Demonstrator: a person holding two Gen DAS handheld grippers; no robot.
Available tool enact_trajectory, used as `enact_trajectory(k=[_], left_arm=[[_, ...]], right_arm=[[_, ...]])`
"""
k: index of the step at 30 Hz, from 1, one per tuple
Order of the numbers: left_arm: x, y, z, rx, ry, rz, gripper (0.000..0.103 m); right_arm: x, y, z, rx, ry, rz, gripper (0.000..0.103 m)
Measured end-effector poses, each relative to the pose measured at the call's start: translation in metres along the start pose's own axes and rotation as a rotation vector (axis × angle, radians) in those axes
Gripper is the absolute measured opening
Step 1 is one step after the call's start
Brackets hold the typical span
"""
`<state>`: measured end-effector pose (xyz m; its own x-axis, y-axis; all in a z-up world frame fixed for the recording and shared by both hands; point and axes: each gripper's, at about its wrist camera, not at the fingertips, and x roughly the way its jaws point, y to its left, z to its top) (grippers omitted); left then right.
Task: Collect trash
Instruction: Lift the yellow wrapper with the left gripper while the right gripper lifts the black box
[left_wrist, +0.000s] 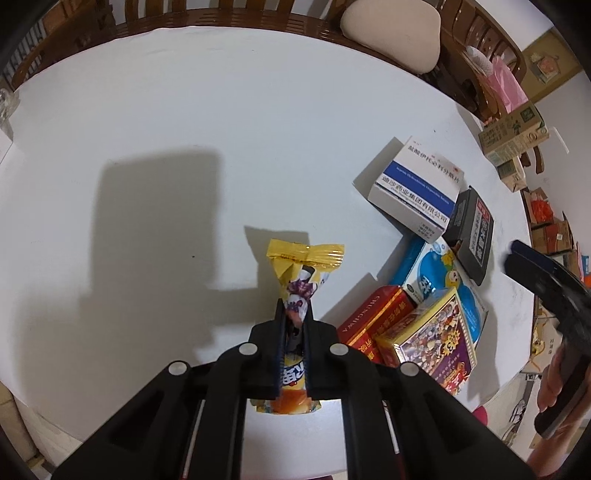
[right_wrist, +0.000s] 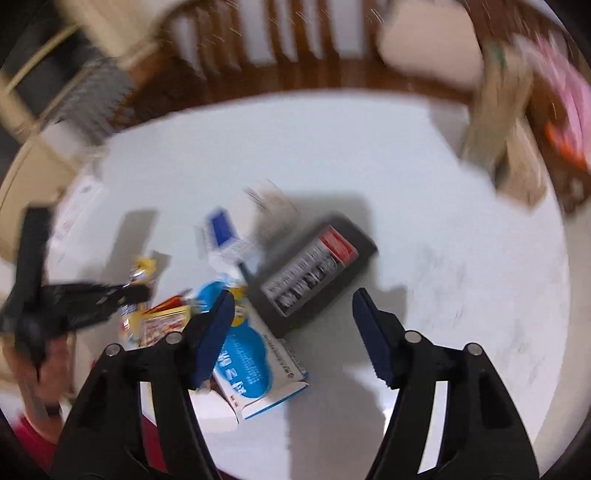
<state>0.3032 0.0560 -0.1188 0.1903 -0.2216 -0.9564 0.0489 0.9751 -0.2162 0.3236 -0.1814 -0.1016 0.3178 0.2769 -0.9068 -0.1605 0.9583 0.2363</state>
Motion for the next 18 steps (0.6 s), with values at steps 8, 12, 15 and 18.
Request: enact_trajectory(k=[8, 12, 15, 18], left_arm=[[0.001, 0.001, -0.001, 0.032, 0.004, -0.002, 0.008], [0.002, 0.003, -0.001, 0.035, 0.011, -0.008, 0.008], [0.001, 0.005, -0.002, 0.04, 0.013, -0.009, 0.008], [0.001, 0.007, -0.002, 0.038, 0.017, -0.012, 0.008]], right_arm=[[0.03, 0.005, 0.026, 0.139, 0.068, -0.061, 0.065], [0.046, 0.014, 0.033, 0.13, 0.118, -0.144, 0.065], [0.049, 0.019, 0.035, 0.117, 0.106, -0.171, 0.059], [0.047, 0.017, 0.035, 0.117, 0.096, -0.165, 0.056]])
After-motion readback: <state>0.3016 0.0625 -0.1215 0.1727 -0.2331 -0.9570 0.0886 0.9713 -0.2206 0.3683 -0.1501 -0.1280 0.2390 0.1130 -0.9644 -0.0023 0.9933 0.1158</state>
